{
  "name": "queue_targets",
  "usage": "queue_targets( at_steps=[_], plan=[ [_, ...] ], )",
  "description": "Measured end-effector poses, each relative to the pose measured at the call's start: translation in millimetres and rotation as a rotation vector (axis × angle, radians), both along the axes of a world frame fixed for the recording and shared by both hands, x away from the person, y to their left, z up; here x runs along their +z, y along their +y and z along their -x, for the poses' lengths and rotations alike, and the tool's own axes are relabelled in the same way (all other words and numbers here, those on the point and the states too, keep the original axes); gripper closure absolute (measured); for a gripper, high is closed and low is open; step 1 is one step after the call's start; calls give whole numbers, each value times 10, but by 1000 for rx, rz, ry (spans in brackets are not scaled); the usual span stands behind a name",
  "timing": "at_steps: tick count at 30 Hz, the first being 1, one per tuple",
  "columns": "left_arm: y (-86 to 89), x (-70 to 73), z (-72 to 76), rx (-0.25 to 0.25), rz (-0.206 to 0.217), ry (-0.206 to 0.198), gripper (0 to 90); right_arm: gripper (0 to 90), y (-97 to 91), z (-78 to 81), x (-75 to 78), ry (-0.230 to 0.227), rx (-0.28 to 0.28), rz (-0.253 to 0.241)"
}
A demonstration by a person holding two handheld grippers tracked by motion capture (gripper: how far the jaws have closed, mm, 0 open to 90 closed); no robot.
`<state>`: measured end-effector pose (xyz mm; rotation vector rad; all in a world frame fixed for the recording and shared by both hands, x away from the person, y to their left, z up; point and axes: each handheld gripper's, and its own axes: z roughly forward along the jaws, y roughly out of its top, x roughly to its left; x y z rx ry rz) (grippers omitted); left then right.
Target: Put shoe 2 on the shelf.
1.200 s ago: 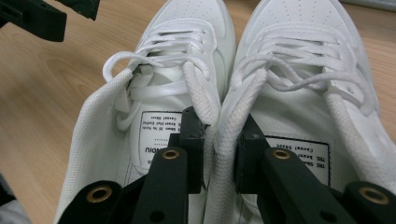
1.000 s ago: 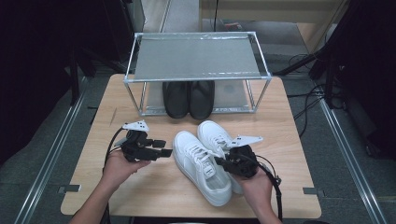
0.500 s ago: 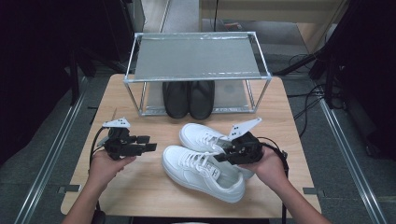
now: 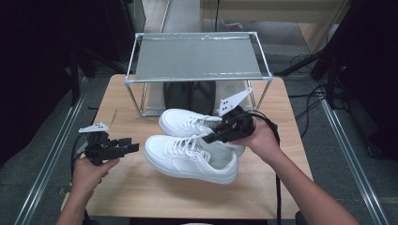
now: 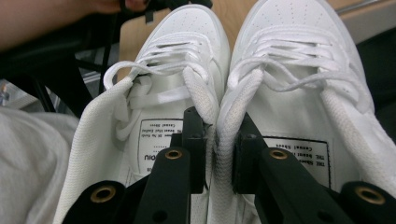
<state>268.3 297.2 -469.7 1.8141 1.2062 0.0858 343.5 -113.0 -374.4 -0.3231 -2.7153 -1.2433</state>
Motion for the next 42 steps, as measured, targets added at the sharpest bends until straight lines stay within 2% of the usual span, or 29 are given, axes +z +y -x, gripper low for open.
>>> queue_targets(
  at_steps=[3,7,13,15,17,18,20,26,27,28,32,36,38,41,42],
  plan=[
    [14,-15,26,5,-3,6,450,808,33,-94,140,22,3,-37],
    [28,-25,54,10,-6,6,449,808,89,-211,427,20,-7,-84],
    [25,-30,66,6,-3,10,447,809,173,-416,888,-21,-7,-107],
    [17,-36,62,4,-3,11,447,810,185,-528,1007,-20,-25,-124],
    [10,-43,54,-1,-2,15,445,810,194,-659,1105,-1,-66,-139],
    [6,-46,52,0,-2,14,444,811,197,-720,1152,2,-99,-144],
    [-7,-48,45,-9,-1,17,444,811,208,-841,1230,-20,-155,-144],
    [-20,-49,30,-17,4,18,442,813,232,-1236,1304,-48,-358,-134],
    [-13,-50,26,-17,5,15,442,813,225,-1301,1304,-51,-402,-135],
    [-8,-49,20,-16,10,17,442,813,212,-1375,1297,-33,-437,-143],
    [-24,-54,-14,-20,16,17,442,813,220,-1587,1278,-43,-594,-130],
    [-81,-55,-53,-48,8,19,442,813,287,-1748,1230,-55,-730,-76],
    [-109,-53,-70,-59,8,15,442,812,309,-1831,1189,-49,-791,-63],
    [-144,-49,-95,-74,9,14,443,813,322,-1934,1122,-12,-901,-72],
    [-154,-47,-104,-83,8,17,443,812,336,-1962,1101,-6,-922,-76]
  ],
)
